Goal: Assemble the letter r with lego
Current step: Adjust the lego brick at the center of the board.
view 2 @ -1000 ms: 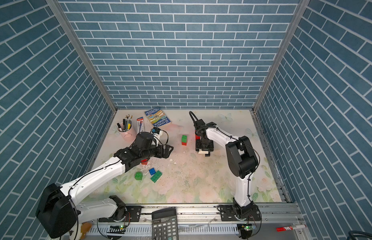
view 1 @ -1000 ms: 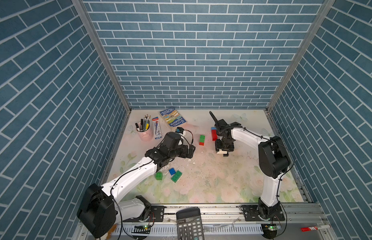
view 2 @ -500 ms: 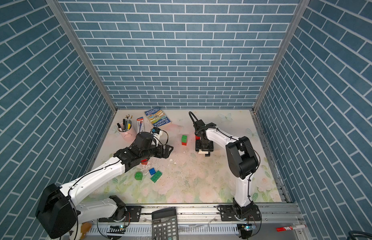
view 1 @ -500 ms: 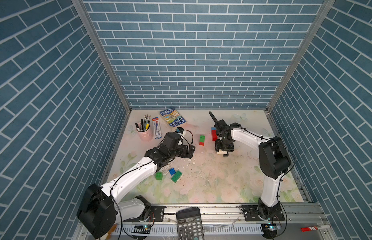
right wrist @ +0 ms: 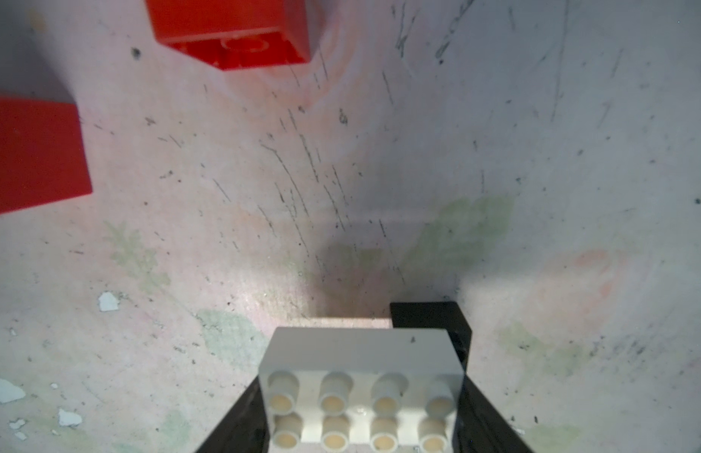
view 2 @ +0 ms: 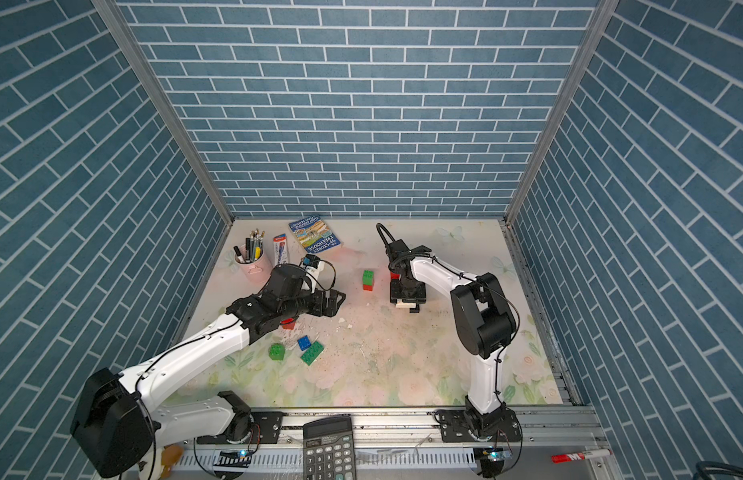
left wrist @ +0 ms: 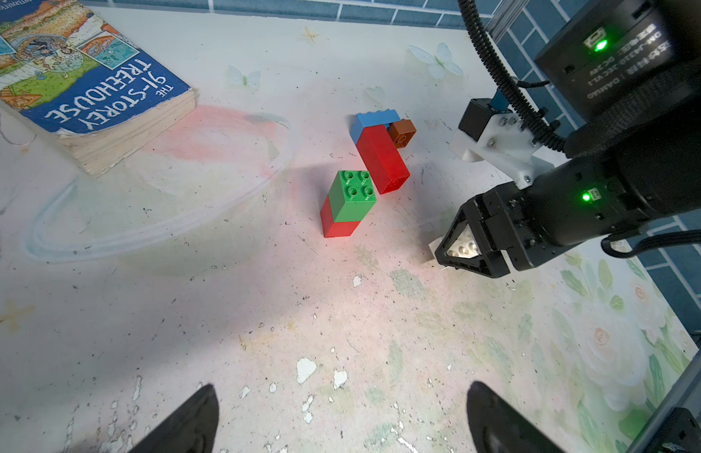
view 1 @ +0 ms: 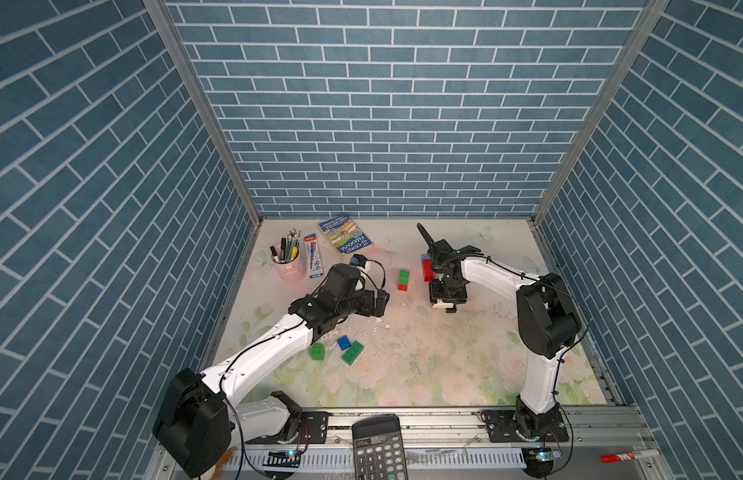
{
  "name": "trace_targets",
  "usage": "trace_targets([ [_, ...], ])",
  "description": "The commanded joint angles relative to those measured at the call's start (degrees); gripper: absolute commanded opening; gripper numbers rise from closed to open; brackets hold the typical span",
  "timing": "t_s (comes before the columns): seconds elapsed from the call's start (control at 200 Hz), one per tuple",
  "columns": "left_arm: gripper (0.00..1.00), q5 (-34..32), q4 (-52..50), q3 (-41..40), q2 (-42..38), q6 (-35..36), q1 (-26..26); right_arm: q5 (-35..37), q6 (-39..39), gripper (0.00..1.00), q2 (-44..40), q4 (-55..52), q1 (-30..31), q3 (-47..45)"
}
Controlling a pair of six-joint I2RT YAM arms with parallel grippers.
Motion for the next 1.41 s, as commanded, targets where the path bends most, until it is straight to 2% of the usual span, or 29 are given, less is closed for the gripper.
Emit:
trace_targets([
  [0.0, 1.00, 0.11, -0.89, 0.51, -0.74, 0.85, 0.35, 2.08, 2.03, 0.20, -1.77, -2.16, 0.64, -0.29],
  [0.345, 1.00, 0.51, -1.42, -1.39, -3.38, 1.02, 1.27, 0.89, 2.61, 0.20, -1.80, -5.55, 4.31, 4.88],
  [0.58, 0.99, 0.77, -2.78, -4.67, -7.52, 0.45, 1.74, -2.59, 5.28, 0.20, 2.31, -3.59, 8.93, 3.98],
  [0.88, 1.00, 1.73, -5.38, -7.79, -12.37, 0.26, 2.53, -2.95, 7.06, 0.23, 4.77, -2.37, 9.70, 2.39],
  [0.985, 1.00, 2.02, -5.73, -8.23, -13.19, 0.32, 2.72, -3.00, 7.67, 0.31, 4.56, -2.38, 9.76, 1.69],
  [1.11, 1.00, 2.31, -5.49, -8.45, -13.83, 0.32, 2.96, -3.23, 7.96, 0.51, 4.25, -2.47, 9.96, 1.39],
  [1.4, 1.00, 2.47, -5.71, -8.44, -14.35, 0.19, 3.32, -5.49, 7.62, 0.68, 4.90, -3.73, 9.96, 2.68],
])
